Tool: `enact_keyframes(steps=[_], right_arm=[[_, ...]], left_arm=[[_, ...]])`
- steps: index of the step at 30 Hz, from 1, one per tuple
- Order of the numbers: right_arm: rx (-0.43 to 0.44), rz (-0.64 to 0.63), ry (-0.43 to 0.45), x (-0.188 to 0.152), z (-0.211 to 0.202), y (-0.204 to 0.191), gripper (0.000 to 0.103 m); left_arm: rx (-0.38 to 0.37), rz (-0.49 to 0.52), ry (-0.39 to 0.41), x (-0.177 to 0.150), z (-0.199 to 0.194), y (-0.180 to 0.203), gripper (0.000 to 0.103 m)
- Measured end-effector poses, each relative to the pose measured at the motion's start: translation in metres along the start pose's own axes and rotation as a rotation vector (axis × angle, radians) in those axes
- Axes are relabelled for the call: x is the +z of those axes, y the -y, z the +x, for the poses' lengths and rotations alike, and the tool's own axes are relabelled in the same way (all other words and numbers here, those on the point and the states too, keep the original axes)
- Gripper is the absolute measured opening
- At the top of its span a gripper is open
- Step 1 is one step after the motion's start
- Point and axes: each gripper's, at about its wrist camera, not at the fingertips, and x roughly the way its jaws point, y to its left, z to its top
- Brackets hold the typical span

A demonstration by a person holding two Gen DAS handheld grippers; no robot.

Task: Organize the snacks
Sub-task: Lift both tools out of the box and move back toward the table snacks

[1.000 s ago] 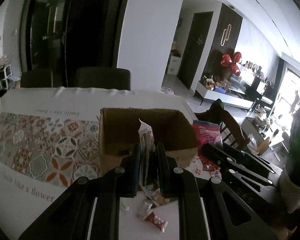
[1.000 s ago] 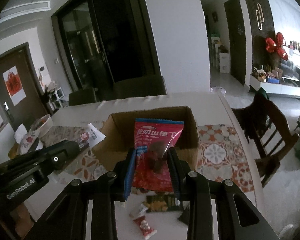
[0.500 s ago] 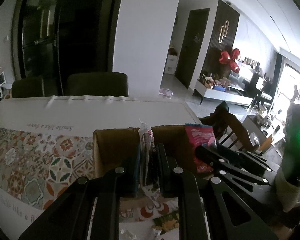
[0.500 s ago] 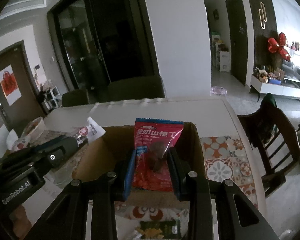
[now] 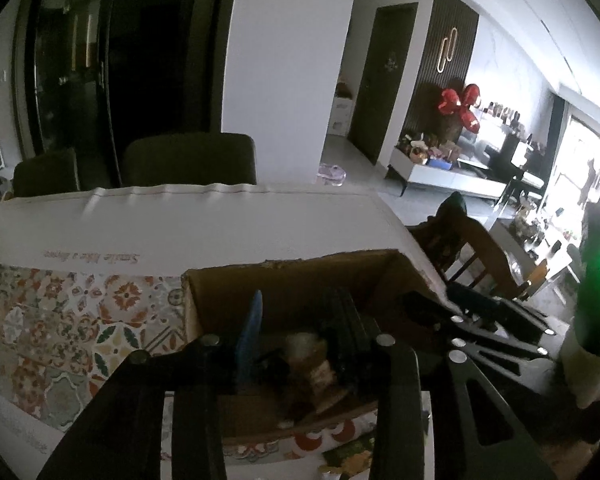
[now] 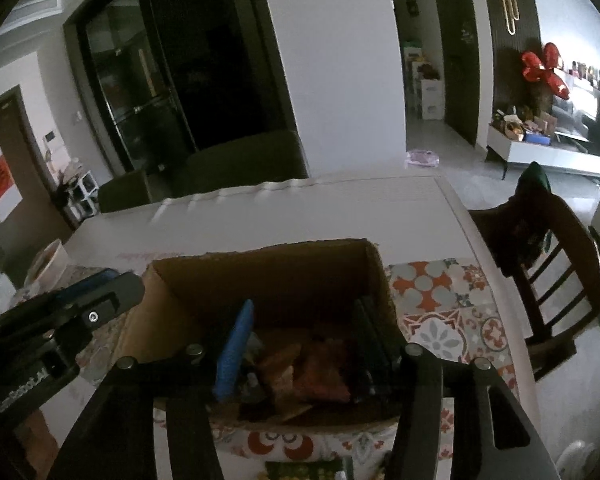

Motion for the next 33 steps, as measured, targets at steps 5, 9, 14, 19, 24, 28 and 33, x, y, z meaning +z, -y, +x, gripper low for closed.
enact_keyframes(steps=[5,9,14,19,24,28,33], right_arm=[[-0.049,-0.013,0.033,-0.002,-0.018,-0.004,0.065],[-0.066,-0.026,0.056,-0.007,-0.033,-0.007,0.065],[-0.049,-0.031,0.059,-0.02,-0.054,-0.012,0.065],[-0.037,-0.05,0.06,-0.035,-0.069,-0.016,0.065],[-0.019,-0.081,0.04,-0.055,-0.084,-0.018,0.065],[-0.003,-0.102,0.017,-0.072,-0.094,-0.019,0.065],[0.01,-0.134,-0.032,-0.096,-0.1,-0.022,0.065]], left_arm=[[0.034,0.003,0.0,-0.005,-0.016,-0.004,0.044],[0.051,0.017,-0.016,-0.014,-0.03,-0.004,0.047],[0.051,0.016,-0.024,-0.029,-0.052,-0.003,0.047],[0.07,0.013,-0.029,-0.048,-0.073,-0.001,0.048],[0.087,0.01,-0.048,-0.073,-0.089,0.004,0.048],[0.098,0.014,-0.067,-0.094,-0.1,0.009,0.048],[0.111,0.009,-0.096,-0.118,-0.11,0.012,0.048]])
